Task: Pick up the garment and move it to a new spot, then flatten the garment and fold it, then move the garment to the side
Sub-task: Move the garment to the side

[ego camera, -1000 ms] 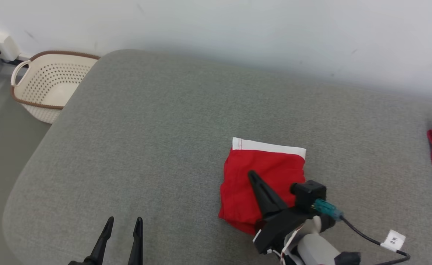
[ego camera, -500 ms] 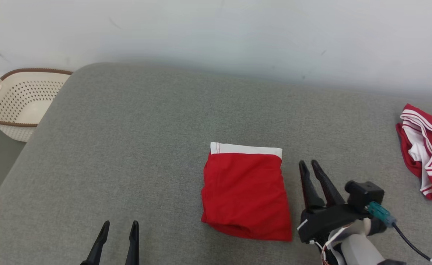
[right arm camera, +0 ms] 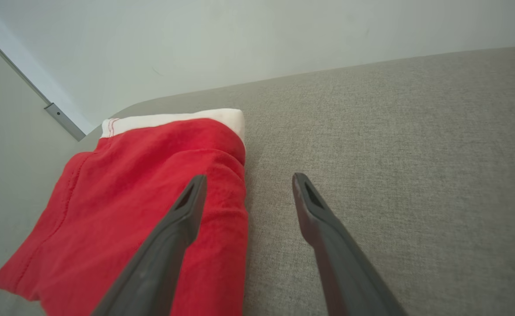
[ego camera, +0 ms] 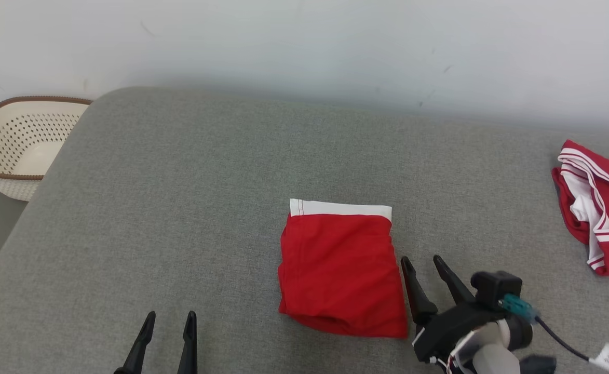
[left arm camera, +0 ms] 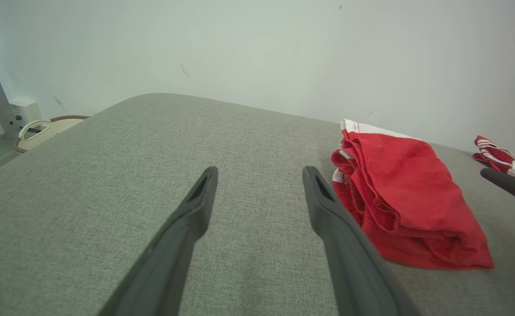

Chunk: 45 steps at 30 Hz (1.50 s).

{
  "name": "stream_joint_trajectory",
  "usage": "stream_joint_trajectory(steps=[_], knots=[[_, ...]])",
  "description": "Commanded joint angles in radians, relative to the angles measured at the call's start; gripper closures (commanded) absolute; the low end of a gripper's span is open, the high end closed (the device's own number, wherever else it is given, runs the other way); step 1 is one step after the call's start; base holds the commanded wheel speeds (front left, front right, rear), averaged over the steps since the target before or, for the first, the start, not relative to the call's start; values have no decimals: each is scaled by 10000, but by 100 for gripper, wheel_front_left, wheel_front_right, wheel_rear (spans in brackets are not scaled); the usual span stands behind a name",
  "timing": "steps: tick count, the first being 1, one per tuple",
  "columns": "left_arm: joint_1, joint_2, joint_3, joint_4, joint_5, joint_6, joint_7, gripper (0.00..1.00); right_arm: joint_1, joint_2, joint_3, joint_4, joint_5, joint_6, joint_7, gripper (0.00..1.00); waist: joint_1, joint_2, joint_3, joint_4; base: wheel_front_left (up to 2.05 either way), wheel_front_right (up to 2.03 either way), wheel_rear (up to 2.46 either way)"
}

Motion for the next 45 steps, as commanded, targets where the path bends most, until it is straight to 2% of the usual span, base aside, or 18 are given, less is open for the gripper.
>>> stream_joint_trajectory(steps=[1,9,20,21,22,23,24,35,40,45], knots=[[38,-2,3,-5,8,14,-39,0,-205,-60,127,82,169,2,3,0,0,0,28,26,0,0,0],[-30,-2,-51,48,-4,27,-39,0,-1183,-153,1374,1723,1505,2,890,0,0,0,120,215,0,0,0],[-148,-1,-143,75,-68,66,-39,0,-1973,58,2494,3027,2906,2,1562,0,0,0,259,363,0,0,0],[-151,-1,-146,79,-75,64,-39,0,-1997,69,2614,3122,3021,2,1640,11,0,0,266,376,0,0,0],[-155,-1,-145,85,-81,58,-39,0,-2043,71,2736,3171,3088,2,1658,56,0,0,273,387,0,0,0],[-163,-1,-136,95,-89,50,-39,0,-2089,61,2826,3209,3175,2,1602,92,0,0,278,397,0,0,0],[-172,-1,-126,105,-93,44,-39,0,-2108,48,2912,3234,3272,2,1552,100,0,0,279,406,0,0,0],[12,-4,53,96,-68,76,-38,0,-2758,-271,3737,3405,3422,2,499,100,0,0,164,65,0,0,0],[66,-2,65,-28,-110,97,-38,0,-3342,-702,4322,3283,3075,2,246,100,0,0,229,-457,0,0,0],[-166,-2,108,-196,-130,63,-38,0,-4243,-1401,5214,2950,2682,2,418,100,0,0,633,-1164,0,0,0]])
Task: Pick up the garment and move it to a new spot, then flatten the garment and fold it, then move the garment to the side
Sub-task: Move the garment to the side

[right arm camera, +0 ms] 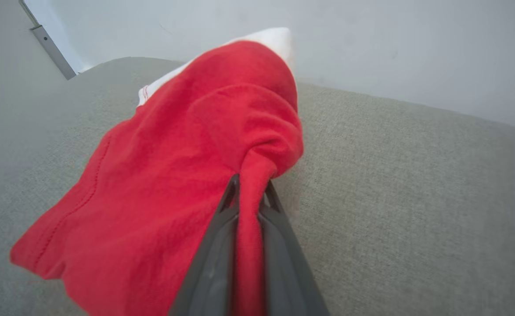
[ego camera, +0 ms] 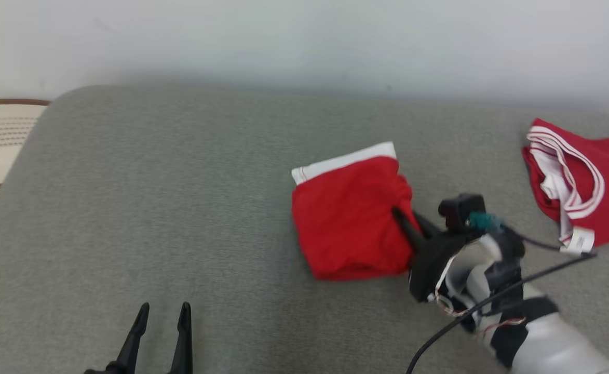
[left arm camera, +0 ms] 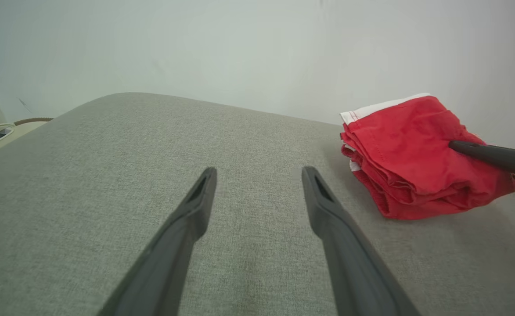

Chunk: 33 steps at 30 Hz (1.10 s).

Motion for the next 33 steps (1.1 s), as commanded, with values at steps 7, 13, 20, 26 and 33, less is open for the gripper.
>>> stream_joint_trajectory(steps=[7,13,20,26,33], knots=[[-605,-2,-24,-401,170,-21,-36,0,-1650,-1173,1148,-539,-152,2,559,100,0,0,1149,-1253,0,0,0],[-1057,1,-113,-597,417,-157,-37,0,-2839,-2238,2104,-826,201,2,1088,100,0,0,1845,-1563,0,0,0],[-1417,0,47,-972,735,-304,-37,0,-4078,-3571,3064,-1079,714,2,1313,100,0,0,2495,-1773,0,0,0],[-1493,1,16,-1296,928,-384,-37,0,-4611,-4374,3438,-1378,993,2,1504,100,0,0,2756,-1894,0,0,0],[-1512,148,74,-1714,1112,-435,-37,0,-4983,-5635,3600,-1929,1579,2,2068,100,0,0,2999,-1992,0,0,0]])
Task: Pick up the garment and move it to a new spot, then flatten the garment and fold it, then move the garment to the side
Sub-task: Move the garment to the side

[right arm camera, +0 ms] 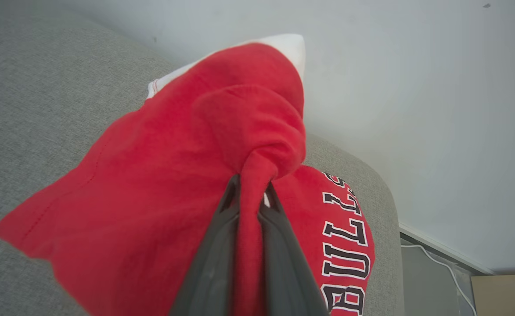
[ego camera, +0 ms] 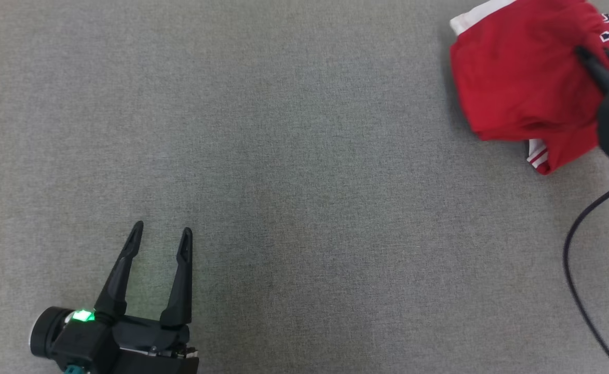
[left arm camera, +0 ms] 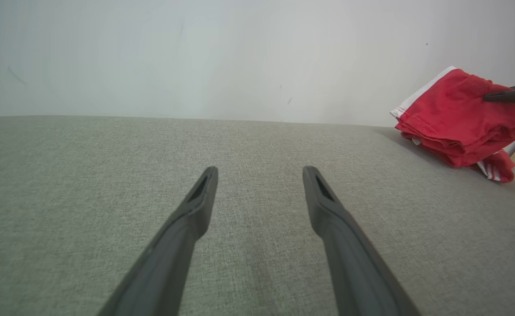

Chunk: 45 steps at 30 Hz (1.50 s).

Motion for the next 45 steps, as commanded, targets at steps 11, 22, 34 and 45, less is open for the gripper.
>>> stream_joint_trajectory(steps=[11,22,34,45], knots=[[-116,255,20,-472,274,48,-37,0,-676,-1038,48,-160,-229,1,550,100,0,-2,561,-98,0,0,0],[-147,377,-6,-647,318,115,-37,0,-1067,-1596,47,184,-1220,-2,553,100,0,-2,874,-75,0,0,0],[-265,370,-17,-469,209,188,-37,0,-1203,-1399,51,835,-1917,-2,776,0,0,-2,867,34,0,0,0],[10,245,50,-186,-65,284,-37,0,-1467,-838,-271,1154,-1192,-2,-280,0,0,-2,161,101,0,0,0]])
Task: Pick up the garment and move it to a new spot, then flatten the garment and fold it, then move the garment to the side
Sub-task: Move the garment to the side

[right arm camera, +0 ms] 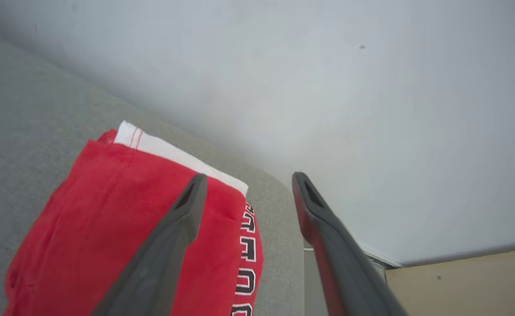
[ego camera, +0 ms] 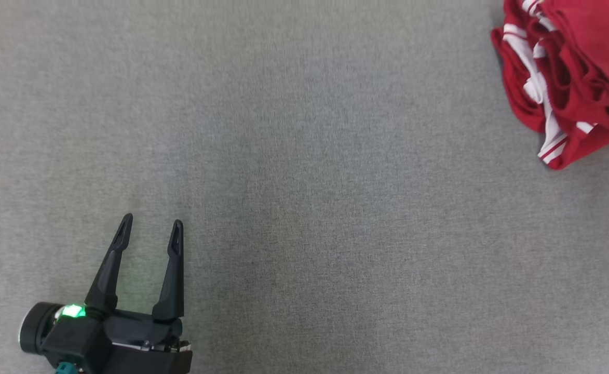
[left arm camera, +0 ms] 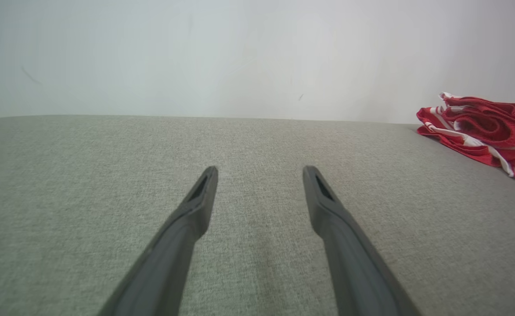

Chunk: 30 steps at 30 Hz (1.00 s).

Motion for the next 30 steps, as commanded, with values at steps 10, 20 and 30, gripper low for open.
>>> stream_joint_trajectory(steps=[10,20,30], knots=[[756,-177,176,399,-353,159,-36,0,835,1525,-1295,569,1347,-8,-2368,0,0,-1,-1604,226,0,0,0],[1346,-283,339,501,-557,234,-37,0,3381,3359,-5169,-171,-710,-5,-2582,0,0,-1,-2748,448,0,0,0],[1801,-320,300,560,-624,272,-36,0,7912,4885,-9566,-3829,-3883,-5,-2574,0,0,-1,-3495,817,0,0,0]])
